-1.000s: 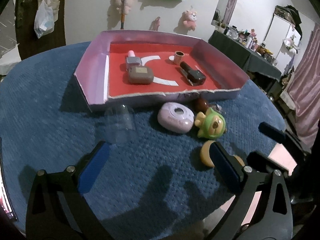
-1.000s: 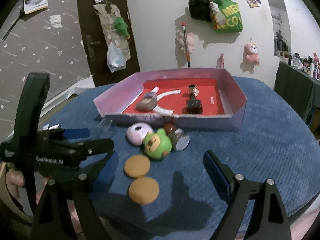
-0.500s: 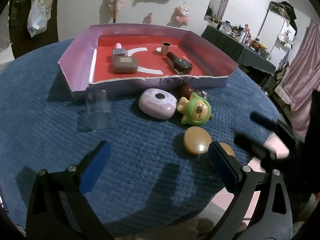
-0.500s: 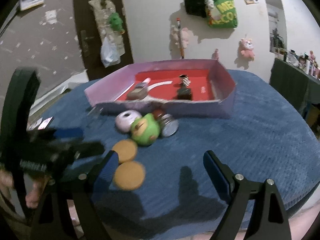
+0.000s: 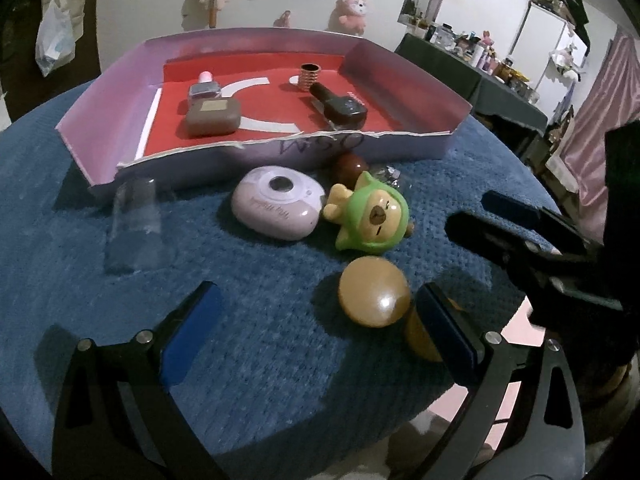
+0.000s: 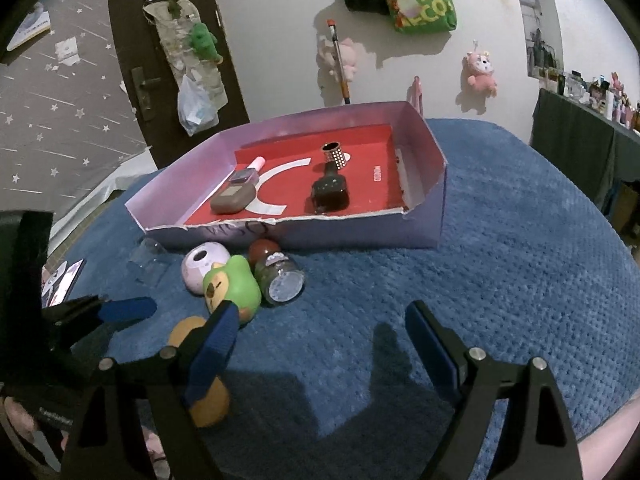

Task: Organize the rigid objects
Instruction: 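Move the left gripper toward the tan round puff while the right approaches the glass jar, then grasp the tan round puff with the left gripper while the right grasps the brown-capped glass jar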

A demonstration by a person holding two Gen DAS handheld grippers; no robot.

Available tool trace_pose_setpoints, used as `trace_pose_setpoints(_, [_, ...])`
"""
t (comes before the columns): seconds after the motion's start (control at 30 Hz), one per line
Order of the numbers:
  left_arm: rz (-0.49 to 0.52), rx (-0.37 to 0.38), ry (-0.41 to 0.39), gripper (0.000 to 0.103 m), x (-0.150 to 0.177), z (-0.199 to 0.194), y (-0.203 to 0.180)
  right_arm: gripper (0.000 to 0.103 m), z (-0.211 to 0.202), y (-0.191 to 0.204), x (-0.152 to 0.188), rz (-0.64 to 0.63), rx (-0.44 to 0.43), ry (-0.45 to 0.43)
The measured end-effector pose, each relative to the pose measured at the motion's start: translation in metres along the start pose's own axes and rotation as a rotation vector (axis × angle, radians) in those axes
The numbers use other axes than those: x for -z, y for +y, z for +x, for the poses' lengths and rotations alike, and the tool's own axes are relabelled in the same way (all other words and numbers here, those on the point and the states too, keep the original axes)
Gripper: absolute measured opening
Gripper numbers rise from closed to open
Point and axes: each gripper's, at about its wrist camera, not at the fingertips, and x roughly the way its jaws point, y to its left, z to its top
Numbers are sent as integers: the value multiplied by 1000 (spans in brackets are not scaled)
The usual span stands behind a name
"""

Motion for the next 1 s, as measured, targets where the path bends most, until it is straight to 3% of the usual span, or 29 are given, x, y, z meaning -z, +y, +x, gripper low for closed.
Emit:
trace_pose_setpoints(0.33, [-6, -32, -33, 100, 4, -4, 14, 86, -1, -3, 15, 22, 12, -3])
trace_pose_setpoints(0.5, [-24, -53, -47, 100, 12, -10, 19, 86, 7, -4, -4, 12, 20, -18])
trace_pose_setpoints(0.73, [14, -60, -51, 98, 11, -5, 2, 85, 37, -2, -31, 5, -16, 50])
trace_pose_setpoints(1.0, [16, -43, -71, 74, 8, -5, 3, 71, 49, -1, -38, 23, -68, 91])
